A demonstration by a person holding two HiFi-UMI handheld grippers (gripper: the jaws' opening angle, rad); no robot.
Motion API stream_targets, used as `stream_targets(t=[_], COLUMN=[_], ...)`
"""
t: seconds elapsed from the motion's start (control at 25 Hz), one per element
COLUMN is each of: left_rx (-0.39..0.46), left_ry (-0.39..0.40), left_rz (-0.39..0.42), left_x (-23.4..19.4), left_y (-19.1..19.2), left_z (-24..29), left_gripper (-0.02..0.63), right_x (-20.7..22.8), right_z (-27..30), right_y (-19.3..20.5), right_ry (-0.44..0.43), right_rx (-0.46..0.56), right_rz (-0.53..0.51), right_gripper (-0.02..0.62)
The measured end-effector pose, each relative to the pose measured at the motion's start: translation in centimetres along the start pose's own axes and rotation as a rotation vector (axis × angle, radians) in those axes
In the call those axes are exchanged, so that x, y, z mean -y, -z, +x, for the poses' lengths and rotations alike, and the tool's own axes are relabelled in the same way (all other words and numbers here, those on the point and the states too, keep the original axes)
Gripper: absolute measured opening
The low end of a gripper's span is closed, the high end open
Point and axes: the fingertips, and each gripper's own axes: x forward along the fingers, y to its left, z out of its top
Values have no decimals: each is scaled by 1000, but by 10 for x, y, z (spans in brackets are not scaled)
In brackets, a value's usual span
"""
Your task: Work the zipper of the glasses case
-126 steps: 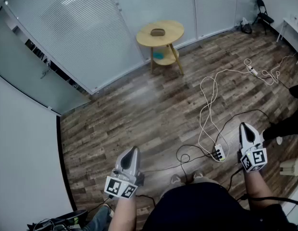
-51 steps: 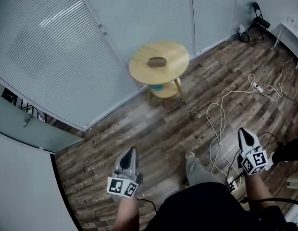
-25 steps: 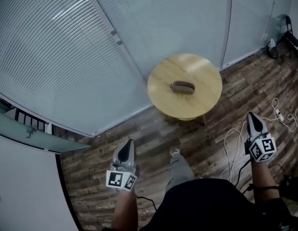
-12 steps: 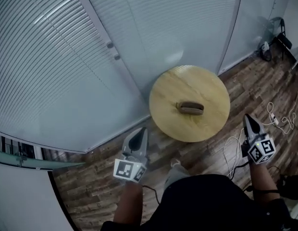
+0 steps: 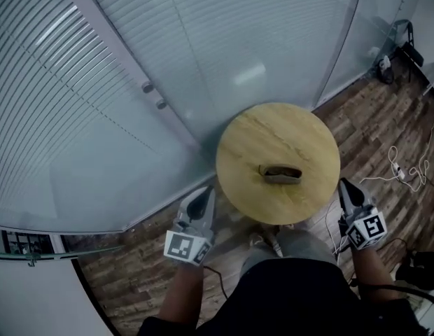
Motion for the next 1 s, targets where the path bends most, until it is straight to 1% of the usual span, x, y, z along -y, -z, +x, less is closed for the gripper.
stream_targets(t=[0.08,0.2,0.24,0.28,0.32,0.36,0.4,0.48,0.6,0.72,0.8,0.88,1.0], left_rx=[-11,-23,-22,-21,-22,-26,-35,-54,-69,-90,-113,-134,-136], left_ry=[0,-17,-24,-29,-32,-35,-39,-54,-85,-116,-129,-136,-139], left_rz=[-7,-6,-16,-31,-44,-51,-51,-41,-29,-33,-38,-45,-62], left_x=[-6,-14,-15,-14,-13,-12,-12,-17,-18,-9,-8,-10,-14], left_y=[4,8,7,6,5,4,4,5,8,18,28,34,33], left_z=[14,32,35,37,39,40,41,45,54,57,58,60,67], left_gripper=[3,3,3,3,3,3,3,3,3,3,3,3,3], right_x=[6,16,18,19,20,21,20,18,16,14,8,4,2], right_z=[17,38,42,46,50,55,60,72,84,85,92,101,116], right_y=[10,26,33,40,49,59,71,95,121,142,158,173,195], right_ry=[-12,-55,-77,-100,-121,-140,-160,-212,-288,-365,-407,-442,-479], right_rx=[-22,-35,-40,-47,-62,-89,-121,-164,-205,-272,-308,-333,-374], right_rz=[-17,-11,-4,2,5,3,-9,-58,-111,-173,-209,-220,-221], right_gripper=[9,14,43,121,171,191,244,287,352,391,405,411,416])
